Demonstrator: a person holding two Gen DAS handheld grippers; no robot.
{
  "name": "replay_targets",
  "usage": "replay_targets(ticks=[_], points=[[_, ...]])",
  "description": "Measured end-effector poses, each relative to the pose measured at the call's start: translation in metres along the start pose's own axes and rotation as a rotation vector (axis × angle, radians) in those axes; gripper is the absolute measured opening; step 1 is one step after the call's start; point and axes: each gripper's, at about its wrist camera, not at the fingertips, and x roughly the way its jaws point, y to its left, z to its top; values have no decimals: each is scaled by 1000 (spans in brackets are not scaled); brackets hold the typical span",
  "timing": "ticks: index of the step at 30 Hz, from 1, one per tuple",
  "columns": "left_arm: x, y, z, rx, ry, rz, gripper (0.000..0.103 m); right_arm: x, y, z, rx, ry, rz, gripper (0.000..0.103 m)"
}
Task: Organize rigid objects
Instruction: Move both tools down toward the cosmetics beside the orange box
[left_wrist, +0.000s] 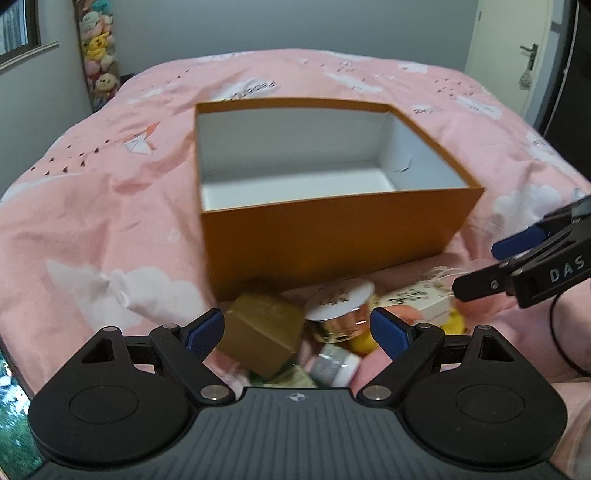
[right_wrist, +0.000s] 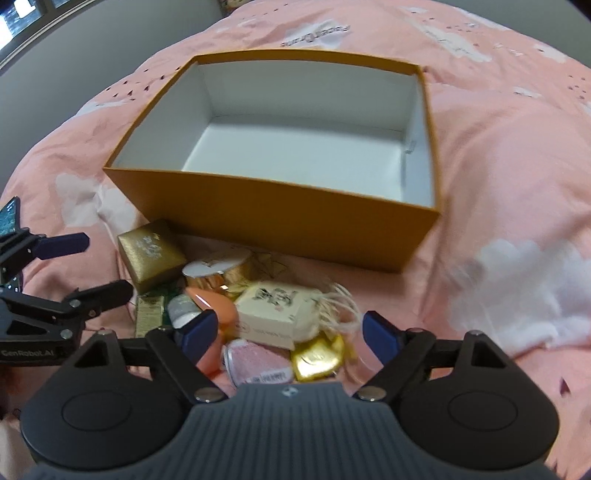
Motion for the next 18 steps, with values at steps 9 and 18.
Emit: replay_targets(ticks=[9,18], points=[[30,2,-1,123,112,40,103,43,32,33,-160,55,20,88],[58,-11,-5,280,184,63,103,66,45,44,-274,126,40,93]])
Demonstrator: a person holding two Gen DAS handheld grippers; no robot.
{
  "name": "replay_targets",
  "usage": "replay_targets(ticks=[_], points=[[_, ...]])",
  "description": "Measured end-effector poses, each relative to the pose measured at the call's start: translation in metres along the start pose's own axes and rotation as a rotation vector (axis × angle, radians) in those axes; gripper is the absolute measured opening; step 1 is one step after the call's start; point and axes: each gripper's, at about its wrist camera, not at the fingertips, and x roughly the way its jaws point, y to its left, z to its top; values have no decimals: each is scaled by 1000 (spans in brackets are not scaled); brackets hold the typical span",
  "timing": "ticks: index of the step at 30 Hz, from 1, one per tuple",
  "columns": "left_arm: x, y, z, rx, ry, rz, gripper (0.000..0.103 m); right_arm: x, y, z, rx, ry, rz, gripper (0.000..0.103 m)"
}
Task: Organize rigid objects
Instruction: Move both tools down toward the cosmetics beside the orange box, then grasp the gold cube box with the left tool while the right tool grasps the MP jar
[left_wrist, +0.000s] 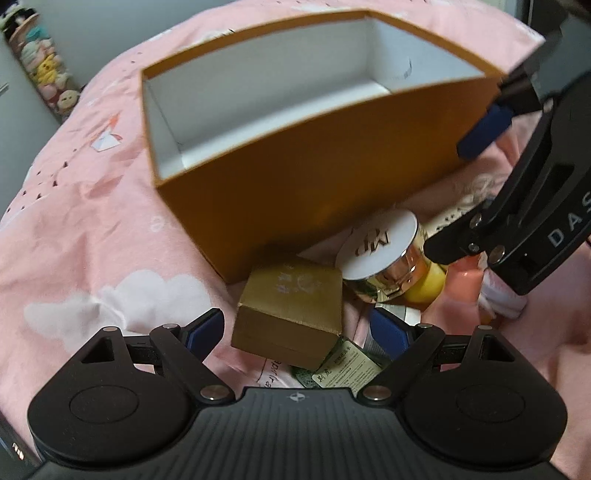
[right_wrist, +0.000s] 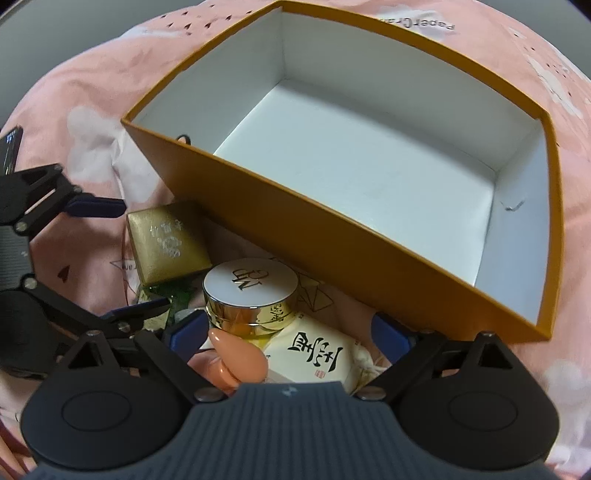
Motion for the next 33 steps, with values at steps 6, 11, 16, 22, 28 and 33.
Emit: replay_targets(ticks=[6,11,16,22,28,33], points=[[12,0,3,5,27,10,87,12,5,6,-45,48,5,93],[17,5,3,-35,33,-9,77,25,11,11,-86,82,-4,93],[17,19,4,-93,39,-12,76,31,13,14,-83,97,29,93],[13,31,2,-185,54,-32,75,43,4,19,3,110,77,93],[11,47,-7,-310,47,-71,75,45,8,15,-30,93,56,87],[13,57,-10,-365,45,-93,75,46,25,11,-78,61,9,83]])
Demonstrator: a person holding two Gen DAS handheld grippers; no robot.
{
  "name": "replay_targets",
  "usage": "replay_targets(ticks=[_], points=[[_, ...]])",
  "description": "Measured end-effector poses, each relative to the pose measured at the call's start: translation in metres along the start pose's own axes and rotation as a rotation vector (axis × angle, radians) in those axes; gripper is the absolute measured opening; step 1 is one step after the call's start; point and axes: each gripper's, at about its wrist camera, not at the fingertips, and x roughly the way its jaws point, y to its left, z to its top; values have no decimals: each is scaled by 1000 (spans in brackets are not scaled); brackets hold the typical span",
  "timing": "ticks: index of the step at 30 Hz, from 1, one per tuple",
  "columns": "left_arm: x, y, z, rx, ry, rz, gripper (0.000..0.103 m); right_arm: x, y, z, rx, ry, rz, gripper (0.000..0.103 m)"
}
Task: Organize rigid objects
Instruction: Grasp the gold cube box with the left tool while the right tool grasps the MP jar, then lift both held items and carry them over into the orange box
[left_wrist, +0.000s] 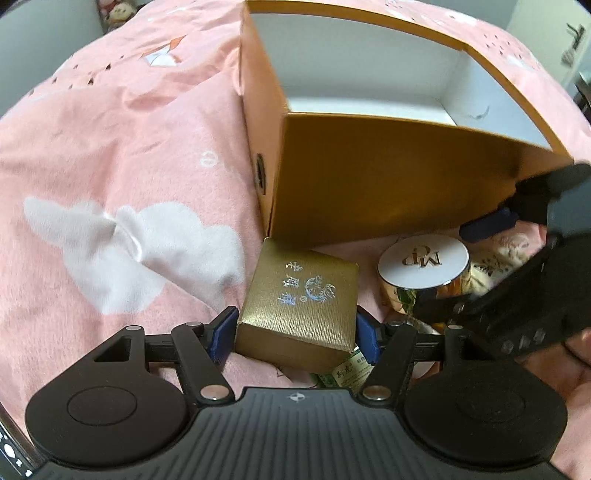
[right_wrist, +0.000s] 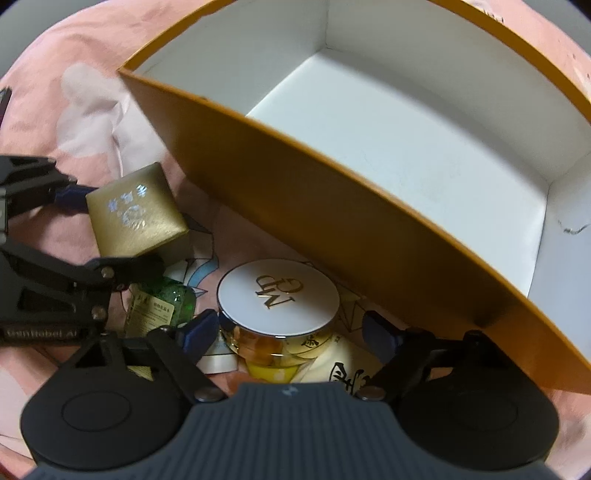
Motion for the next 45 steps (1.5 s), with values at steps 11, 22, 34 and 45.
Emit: replay_targets(ticks=[11,22,34,45], points=[[-1,7,-8,-31,-8,-8,79,10,16,-2,-74,-48,-26,83],[-3,7,-6,-31,-16,-21,86,2,-36,-13,207,-44,129,84],[2,5,-4,-20,-48,-8,76,14,-42,-10,249,-73,239,74],[-30,-12,-7,8,-142,-12,73,-18,-30,-20,199,-143,185,73]])
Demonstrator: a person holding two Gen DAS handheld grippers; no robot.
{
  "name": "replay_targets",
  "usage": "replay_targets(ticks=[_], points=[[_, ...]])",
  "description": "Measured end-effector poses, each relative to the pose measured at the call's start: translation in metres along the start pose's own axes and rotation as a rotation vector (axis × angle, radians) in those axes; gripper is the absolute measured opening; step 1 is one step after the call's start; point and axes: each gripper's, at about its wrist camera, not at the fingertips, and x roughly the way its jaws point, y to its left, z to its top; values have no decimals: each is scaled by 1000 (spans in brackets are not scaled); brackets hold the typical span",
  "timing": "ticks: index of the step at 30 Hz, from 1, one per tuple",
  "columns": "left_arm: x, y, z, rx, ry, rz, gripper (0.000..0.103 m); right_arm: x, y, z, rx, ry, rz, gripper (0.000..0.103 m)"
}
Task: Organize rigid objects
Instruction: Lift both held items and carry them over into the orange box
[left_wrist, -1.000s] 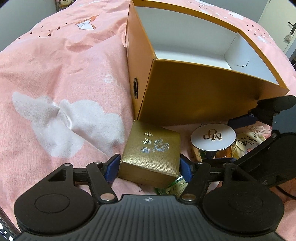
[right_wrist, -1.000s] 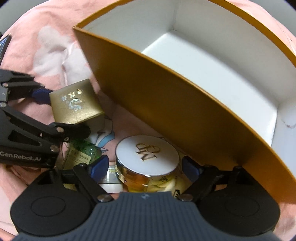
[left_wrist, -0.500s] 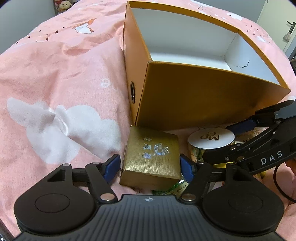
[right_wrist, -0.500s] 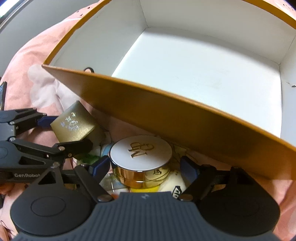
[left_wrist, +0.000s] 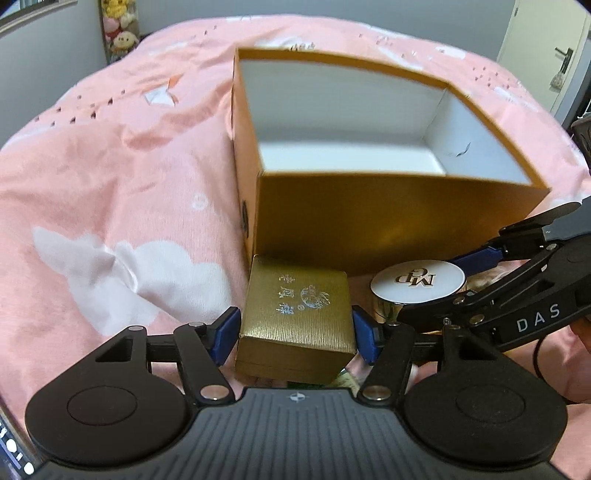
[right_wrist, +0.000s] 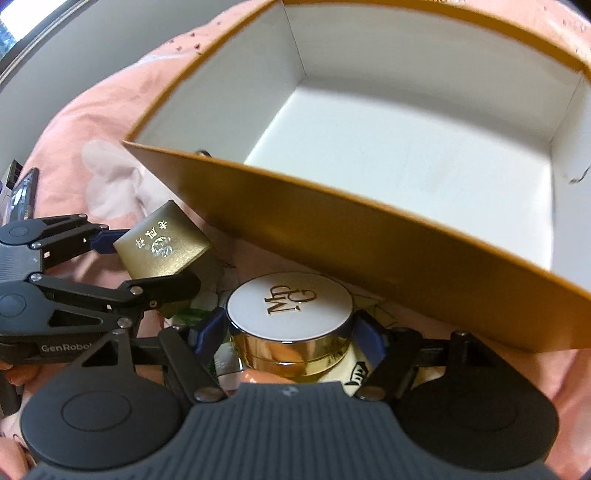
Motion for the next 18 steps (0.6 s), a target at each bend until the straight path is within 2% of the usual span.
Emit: replay_targets(ticks=[6,12,15,18], points=[[-29,-9,3,0,-65,-28,73,-36,8,-3,-44,-70,-13,73],[-63,-15,14,-15,-174,-72,73,-82,17,-8,-83,-153,-17,73],[-71,-19,23,-10,-214,-75,73,-105,20,-7,-93,-206,-15,73],[-74,-23,35,-13,-248,-82,73,-127,20,-5,-102,-267,-48,73]])
